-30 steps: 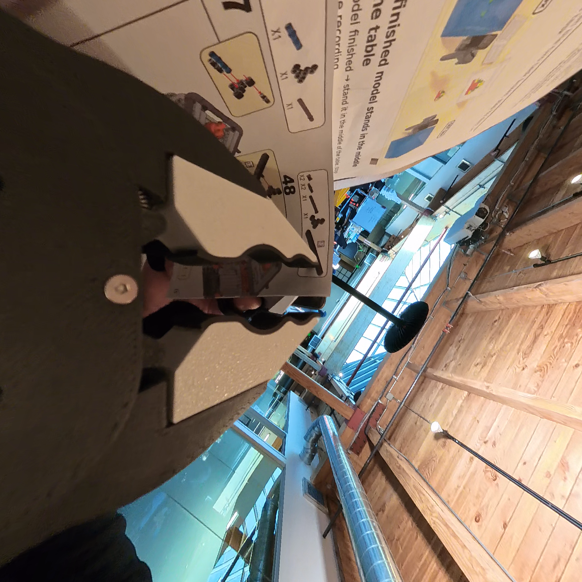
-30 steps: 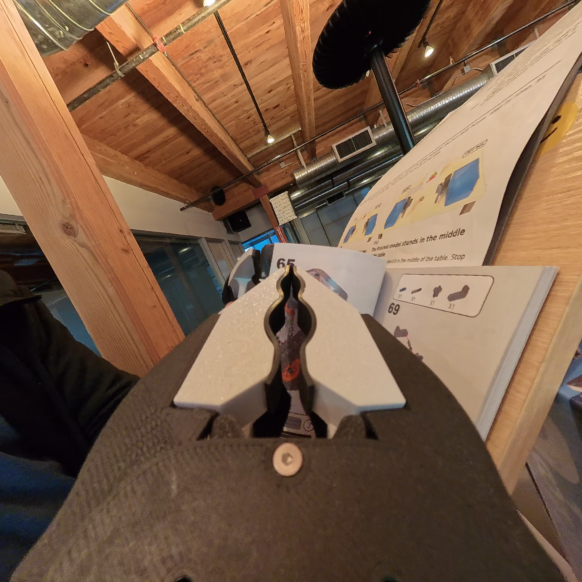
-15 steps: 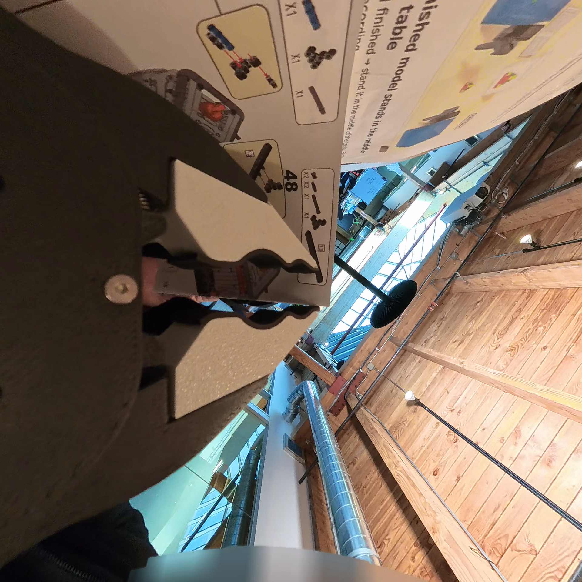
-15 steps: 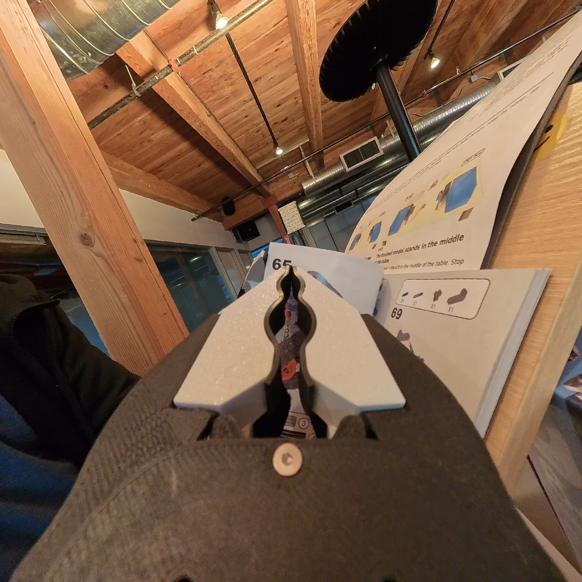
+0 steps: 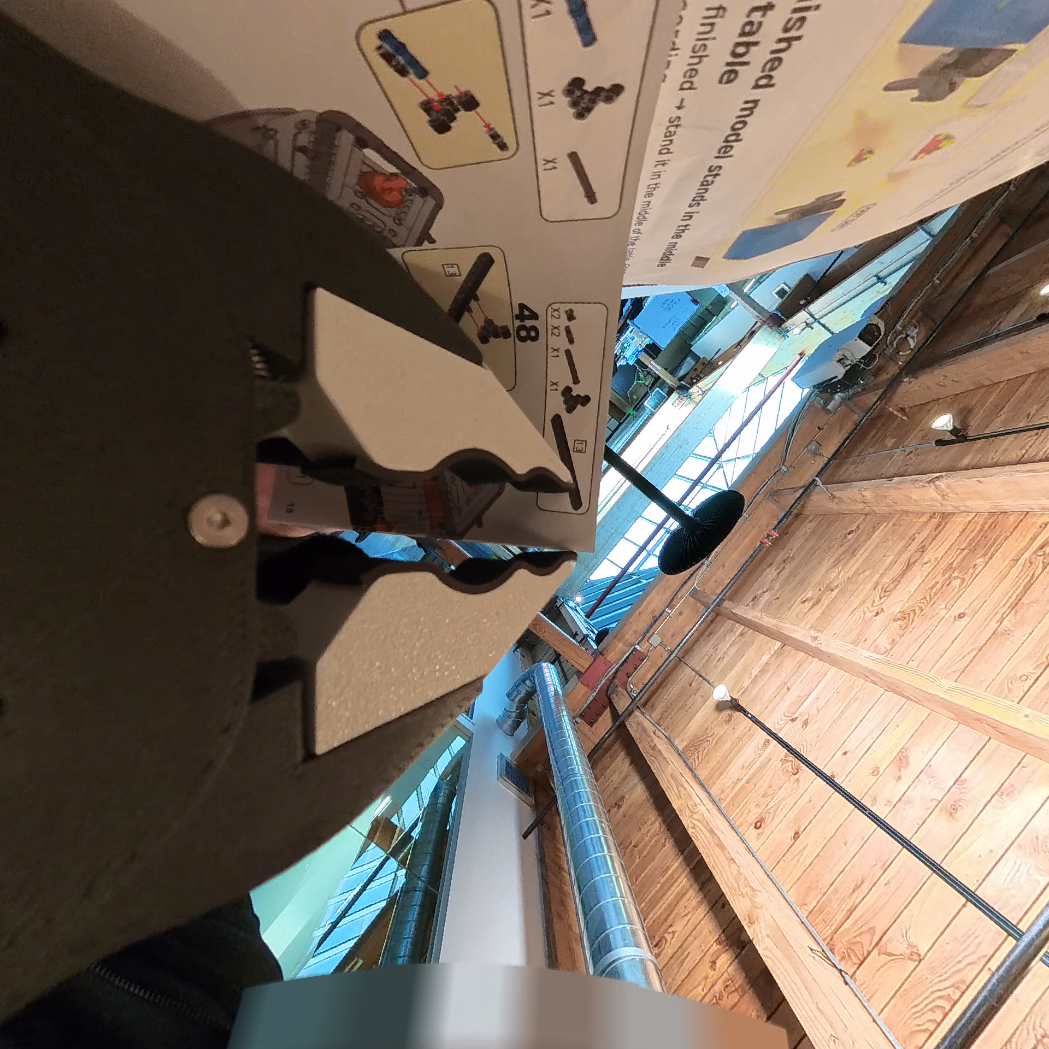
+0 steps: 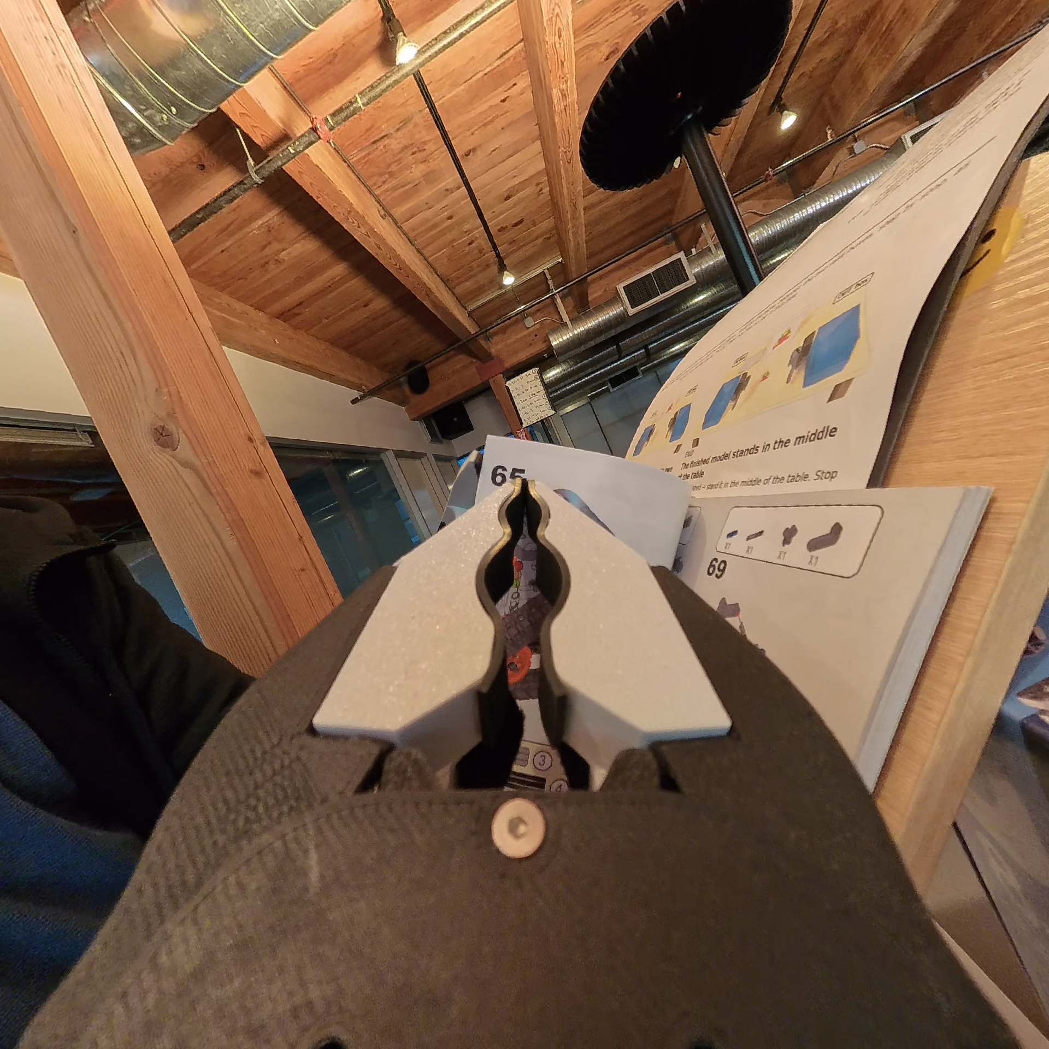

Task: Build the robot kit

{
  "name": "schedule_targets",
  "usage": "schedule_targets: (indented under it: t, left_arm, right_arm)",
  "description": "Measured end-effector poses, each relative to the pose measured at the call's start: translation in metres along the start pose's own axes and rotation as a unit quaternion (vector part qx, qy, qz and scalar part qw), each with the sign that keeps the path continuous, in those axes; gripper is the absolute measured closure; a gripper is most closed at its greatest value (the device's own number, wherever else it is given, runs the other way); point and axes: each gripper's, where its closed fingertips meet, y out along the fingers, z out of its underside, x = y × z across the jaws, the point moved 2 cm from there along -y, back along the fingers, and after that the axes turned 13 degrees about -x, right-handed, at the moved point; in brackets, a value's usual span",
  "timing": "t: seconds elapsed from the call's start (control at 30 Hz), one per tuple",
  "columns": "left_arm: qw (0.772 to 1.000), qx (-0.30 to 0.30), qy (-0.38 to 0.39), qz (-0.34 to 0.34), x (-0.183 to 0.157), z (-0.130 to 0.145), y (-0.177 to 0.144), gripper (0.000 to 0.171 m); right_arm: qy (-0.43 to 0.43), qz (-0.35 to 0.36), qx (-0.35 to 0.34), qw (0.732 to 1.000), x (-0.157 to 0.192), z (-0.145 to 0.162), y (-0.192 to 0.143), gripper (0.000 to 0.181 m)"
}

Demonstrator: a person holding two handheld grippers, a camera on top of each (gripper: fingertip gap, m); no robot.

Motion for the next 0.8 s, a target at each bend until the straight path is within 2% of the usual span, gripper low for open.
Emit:
schedule_targets:
  t: [0.27, 0.47, 0.8]
  left_arm:
    - [1.000, 0.001, -0.005, -0.001, 0.0001, 0.0003, 0.0003, 0.154]
    - [1.000, 0.007, -0.008, 0.001, -0.0009, 0.0048, 0.0006, 0.171]
    - [1.000, 0.013, 0.008, -0.007, -0.0002, 0.0065, 0.0019, 0.171]
  right_arm:
    - [0.000, 0.001, -0.001, 1.000, -0.0004, -0.0004, -0.0002, 0.181]
    - [-0.007, 0.009, 0.008, 1.000, -0.0025, 0.0030, 0.0006, 0.181]
    - [-0.017, 0.016, 0.009, 1.000, -0.0030, 0.0039, 0.0004, 0.181]
